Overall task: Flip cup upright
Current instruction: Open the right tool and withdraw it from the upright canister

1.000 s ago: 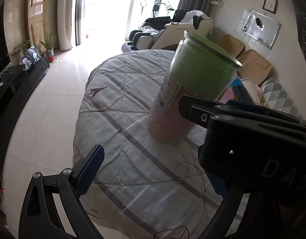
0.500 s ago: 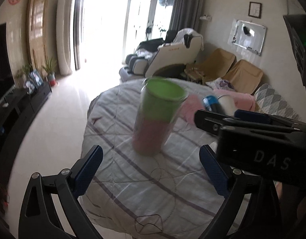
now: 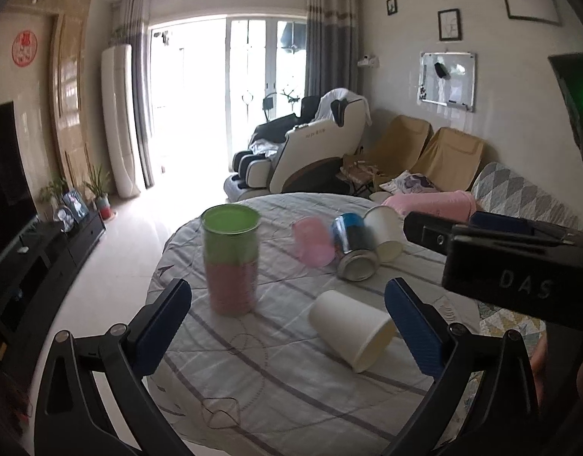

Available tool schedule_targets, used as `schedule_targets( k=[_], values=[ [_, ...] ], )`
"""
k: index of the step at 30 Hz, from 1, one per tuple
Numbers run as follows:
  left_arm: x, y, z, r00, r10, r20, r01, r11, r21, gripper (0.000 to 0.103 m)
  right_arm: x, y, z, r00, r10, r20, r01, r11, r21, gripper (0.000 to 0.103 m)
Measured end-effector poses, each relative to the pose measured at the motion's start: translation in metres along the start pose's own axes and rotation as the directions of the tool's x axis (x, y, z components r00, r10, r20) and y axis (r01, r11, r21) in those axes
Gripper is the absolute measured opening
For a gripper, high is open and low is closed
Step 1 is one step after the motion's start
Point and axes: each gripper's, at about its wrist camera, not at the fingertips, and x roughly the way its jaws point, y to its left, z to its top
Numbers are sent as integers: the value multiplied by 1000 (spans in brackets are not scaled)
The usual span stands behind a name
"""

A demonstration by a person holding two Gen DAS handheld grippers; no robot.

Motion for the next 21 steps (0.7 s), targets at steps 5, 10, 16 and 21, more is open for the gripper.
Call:
schedule_targets(
  k=[5, 10, 16, 21],
  values=[
    [-7, -21, 0, 999, 36, 5, -36, 999, 40, 103, -8, -28, -8, 1000, 13, 10, -13, 999, 51, 84],
    [-11, -36, 1, 999, 33, 4, -33, 997, 63, 103, -9, -48, -17, 1000, 11, -7, -10, 996, 86, 84],
    [-8, -40, -1, 999, 41, -17, -40, 996, 79, 103, -9, -67, -24, 1000, 19, -18, -16, 991, 131, 84],
    [-2, -37, 0, 998, 59, -27, -58, 996, 61, 103, -3, -80, -27, 999, 25, -34, -19, 986, 166, 84]
  ],
)
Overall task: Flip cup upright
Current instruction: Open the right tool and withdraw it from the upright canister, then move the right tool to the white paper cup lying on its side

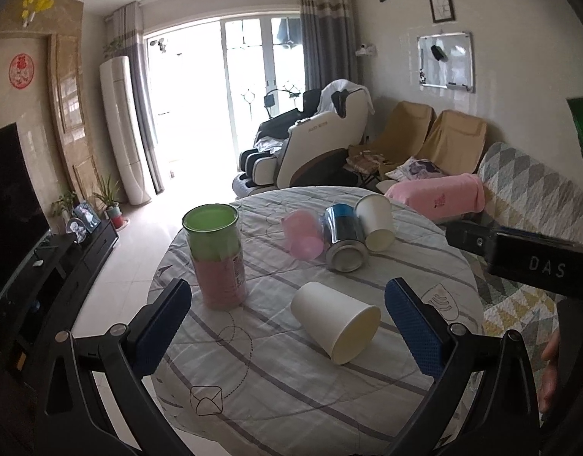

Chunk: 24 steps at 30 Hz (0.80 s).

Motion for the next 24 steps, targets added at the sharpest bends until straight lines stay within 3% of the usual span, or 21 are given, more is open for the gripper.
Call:
schedule_targets(
  k=[10, 24],
  values=[
    [2, -1, 0, 998, 53, 23, -53, 999, 4, 103, 6, 14, -2, 999, 27, 35, -24, 997, -78, 84],
    [15, 9, -6, 998, 62, -19, -62, 998, -19, 103, 17, -6, 1, 1000, -1, -3, 1, 1000, -23, 84]
  ],
)
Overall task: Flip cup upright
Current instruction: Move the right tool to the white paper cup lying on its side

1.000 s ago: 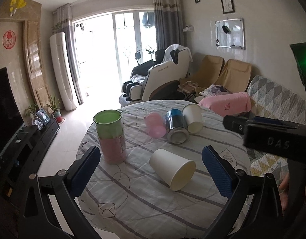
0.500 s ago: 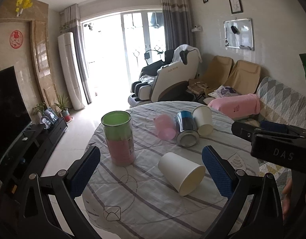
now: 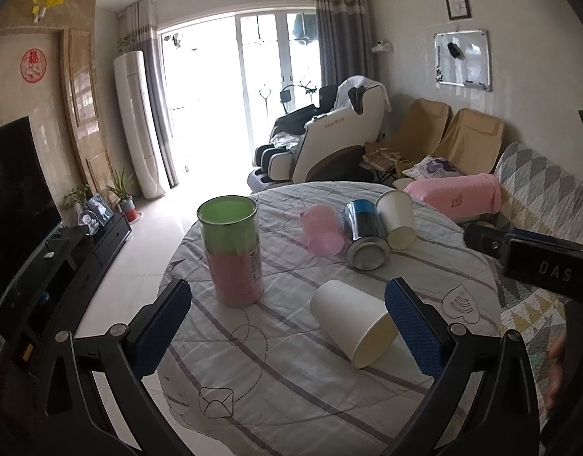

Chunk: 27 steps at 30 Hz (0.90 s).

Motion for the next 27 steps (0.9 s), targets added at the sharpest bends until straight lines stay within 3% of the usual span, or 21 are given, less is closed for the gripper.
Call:
schedule_targets(
  k=[7, 14, 22, 27],
  values=[
    [9, 3, -2, 1000, 8, -23, -8, 1000, -10, 103, 15, -9, 2, 999, 12, -36, -11, 999, 34, 84],
    [25, 7, -6, 998, 5, -63, -6, 1000, -5, 103, 45, -8, -3, 990, 48, -133, -41, 997, 58, 84],
    [39, 21, -16, 993, 27, -114, -27, 1000, -1, 103, 67, 20, -21, 946, 176, -272, -171, 984, 41, 84],
    [49, 34, -20, 989, 45, -141, -50, 998, -30, 103, 66, 31, -28, 945, 158, -285, -158, 987, 22, 84]
  ],
)
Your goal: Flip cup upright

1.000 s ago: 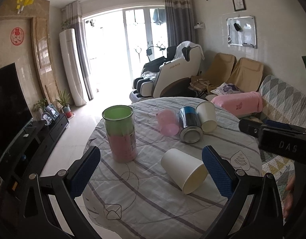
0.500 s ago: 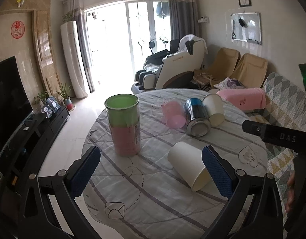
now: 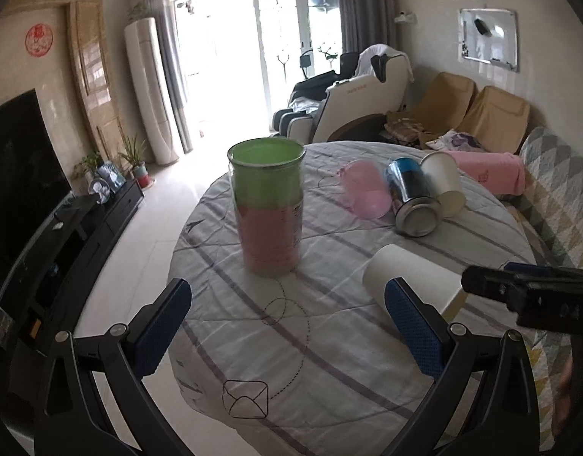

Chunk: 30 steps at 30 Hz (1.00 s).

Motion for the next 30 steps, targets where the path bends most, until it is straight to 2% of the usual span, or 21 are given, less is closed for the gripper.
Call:
schedule_targets(
  k=[9, 14, 18, 23, 30],
  values=[
    [10, 20, -6, 999, 20, -31, -21, 1000, -19, 103, 27, 19, -5, 998, 23, -61, -30, 992, -123, 84],
    [14, 24, -5, 999, 32, -37, -33, 999, -22, 103, 39, 28, -10, 988, 105, -111, -123, 978, -169, 84],
    [19, 25, -6, 999, 33, -44, -33, 999, -13, 103, 47, 29, -13, 985, 118, -126, -141, 971, -192, 84],
    [26, 22, -6, 998, 22, -61, -22, 1000, -7, 103, 51, 23, -12, 984, 108, -139, -135, 971, -199, 84],
    [34, 9, -7, 997, -5, -81, 6, 1000, 15, 103, 44, 4, 10, 990, -2, -143, -43, 949, -313, 84]
  ],
)
